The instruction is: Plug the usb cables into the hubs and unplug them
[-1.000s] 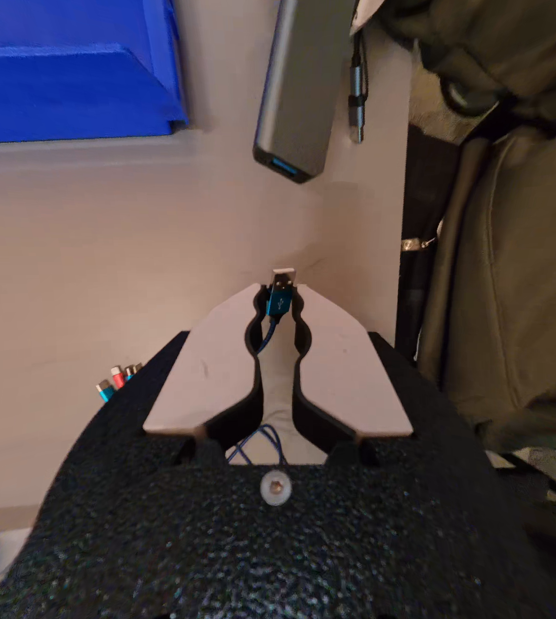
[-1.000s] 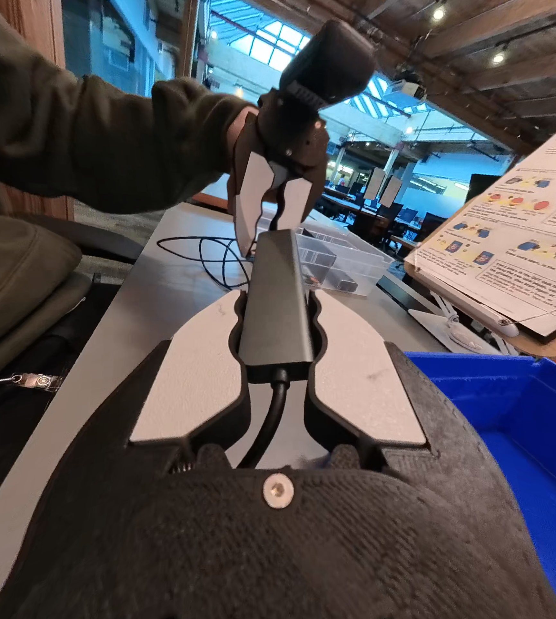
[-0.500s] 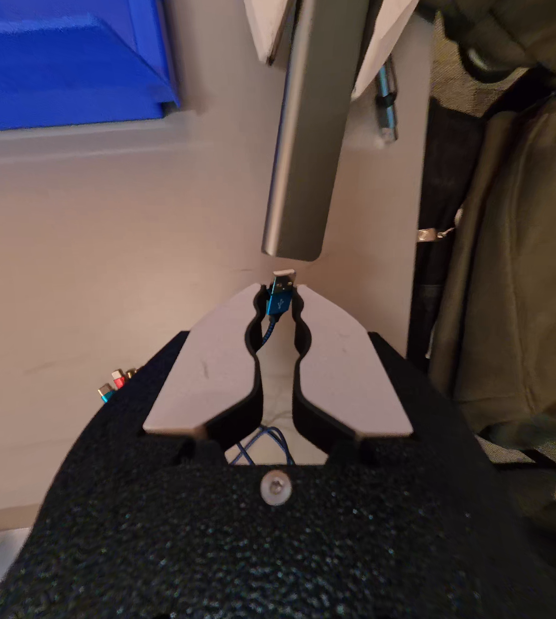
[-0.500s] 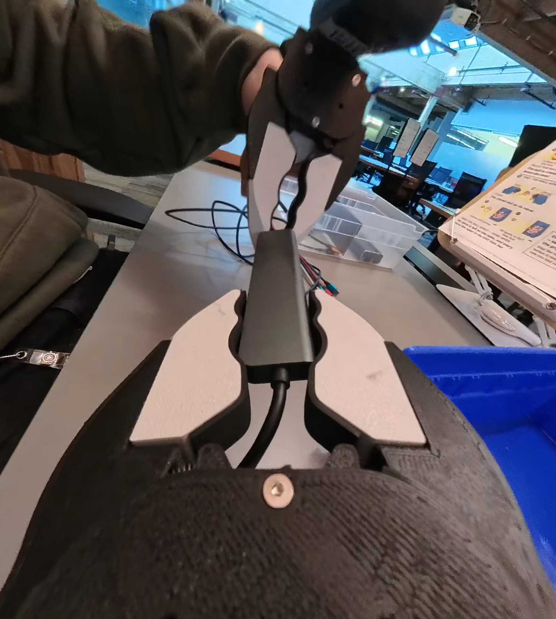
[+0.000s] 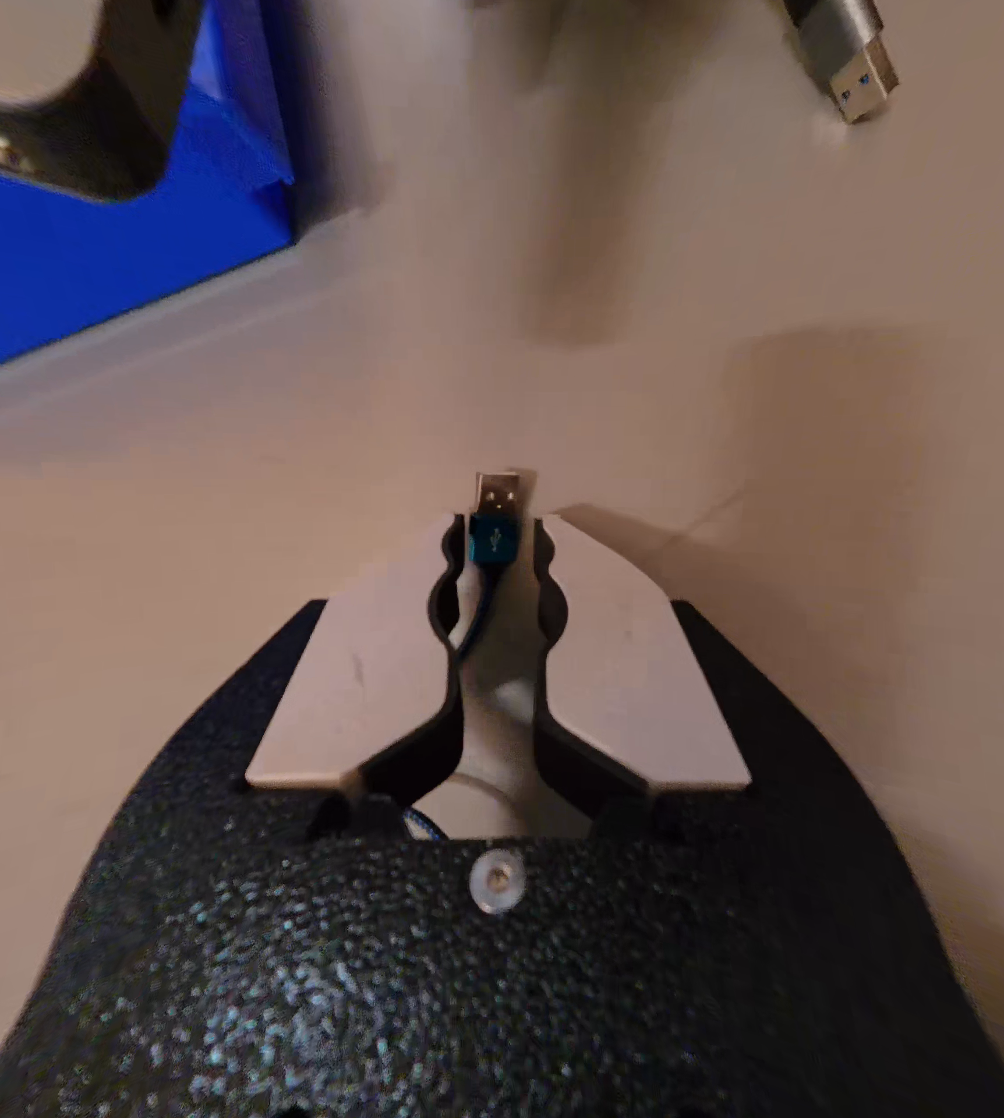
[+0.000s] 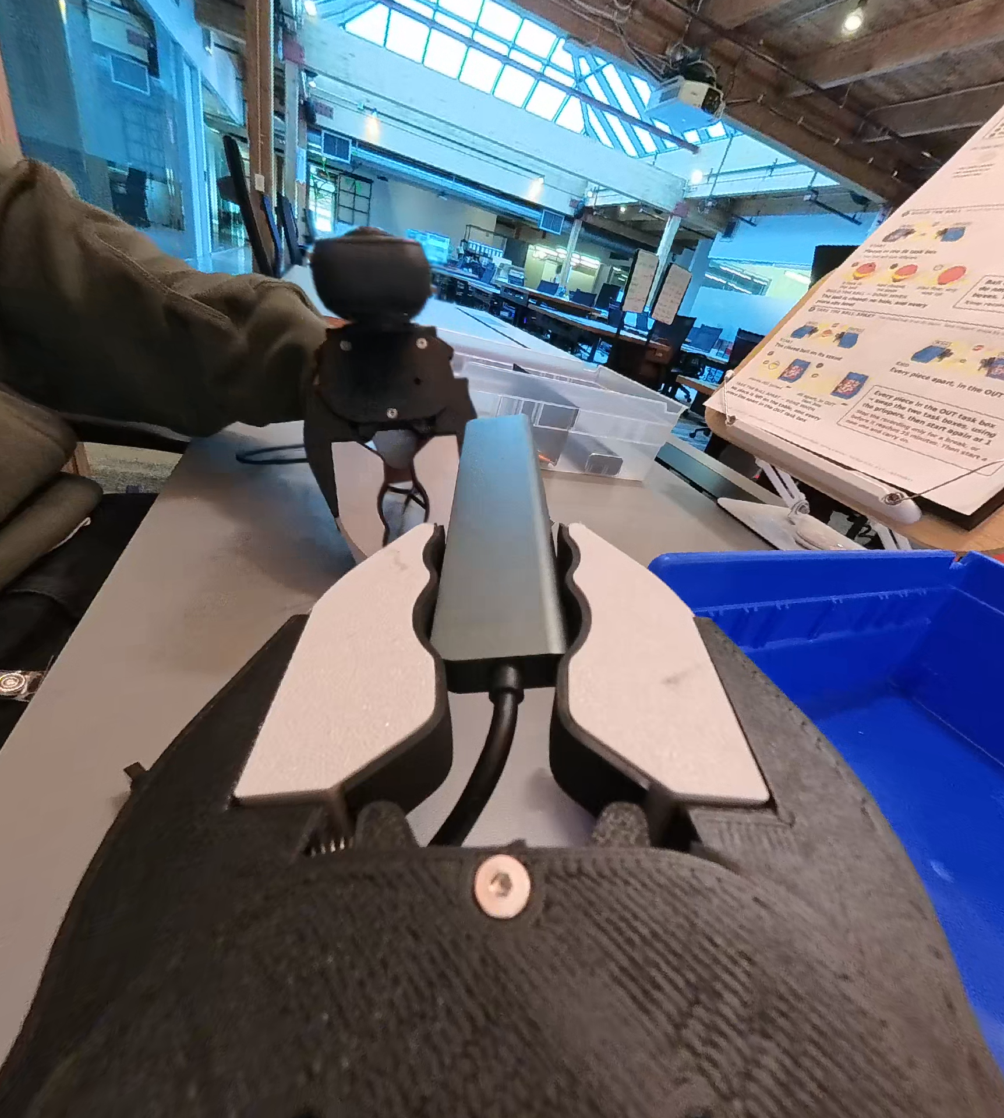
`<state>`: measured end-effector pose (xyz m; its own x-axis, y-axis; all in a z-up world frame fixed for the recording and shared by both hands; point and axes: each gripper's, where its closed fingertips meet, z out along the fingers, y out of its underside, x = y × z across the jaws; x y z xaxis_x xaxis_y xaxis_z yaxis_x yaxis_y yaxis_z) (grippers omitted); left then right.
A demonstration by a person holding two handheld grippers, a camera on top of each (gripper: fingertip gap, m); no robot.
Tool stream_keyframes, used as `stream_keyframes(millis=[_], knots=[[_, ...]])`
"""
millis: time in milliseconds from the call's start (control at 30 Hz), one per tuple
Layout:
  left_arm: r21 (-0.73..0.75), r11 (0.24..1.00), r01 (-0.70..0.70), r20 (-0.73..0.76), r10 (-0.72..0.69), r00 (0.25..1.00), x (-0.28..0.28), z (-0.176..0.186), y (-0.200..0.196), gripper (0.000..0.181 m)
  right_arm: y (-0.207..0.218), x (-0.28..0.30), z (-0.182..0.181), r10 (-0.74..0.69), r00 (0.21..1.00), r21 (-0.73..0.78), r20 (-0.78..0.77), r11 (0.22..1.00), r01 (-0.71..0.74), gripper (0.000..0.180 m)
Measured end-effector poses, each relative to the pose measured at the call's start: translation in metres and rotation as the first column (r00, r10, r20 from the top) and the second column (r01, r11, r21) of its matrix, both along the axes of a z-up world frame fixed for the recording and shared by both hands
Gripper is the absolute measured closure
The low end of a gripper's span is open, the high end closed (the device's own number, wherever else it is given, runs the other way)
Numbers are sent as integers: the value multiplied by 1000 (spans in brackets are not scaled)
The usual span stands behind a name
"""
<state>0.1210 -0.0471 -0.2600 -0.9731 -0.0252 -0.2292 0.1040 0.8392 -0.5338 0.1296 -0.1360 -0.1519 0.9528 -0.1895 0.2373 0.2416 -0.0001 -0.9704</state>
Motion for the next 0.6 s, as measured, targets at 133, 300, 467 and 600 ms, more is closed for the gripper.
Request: stream_keyframes(millis=[133, 300, 467, 600], knots=[[4, 1000, -8, 67, 8, 998, -2, 6, 6, 156, -1, 0, 1, -1, 1000, 7, -1, 1000, 1, 144], [29, 999, -37, 87, 35, 996, 1, 0, 10, 160, -1, 0, 0, -1, 1000, 5, 1, 1000, 1, 144], [-28, 998, -60, 69, 62, 996, 2, -1, 4, 167, -2, 0, 2, -3, 1000, 13, 3, 1000, 3, 144], [-81, 990, -112, 10, 113, 994, 2, -2, 3, 167, -1, 0, 1, -2, 1000, 11, -1, 1000, 2, 144]])
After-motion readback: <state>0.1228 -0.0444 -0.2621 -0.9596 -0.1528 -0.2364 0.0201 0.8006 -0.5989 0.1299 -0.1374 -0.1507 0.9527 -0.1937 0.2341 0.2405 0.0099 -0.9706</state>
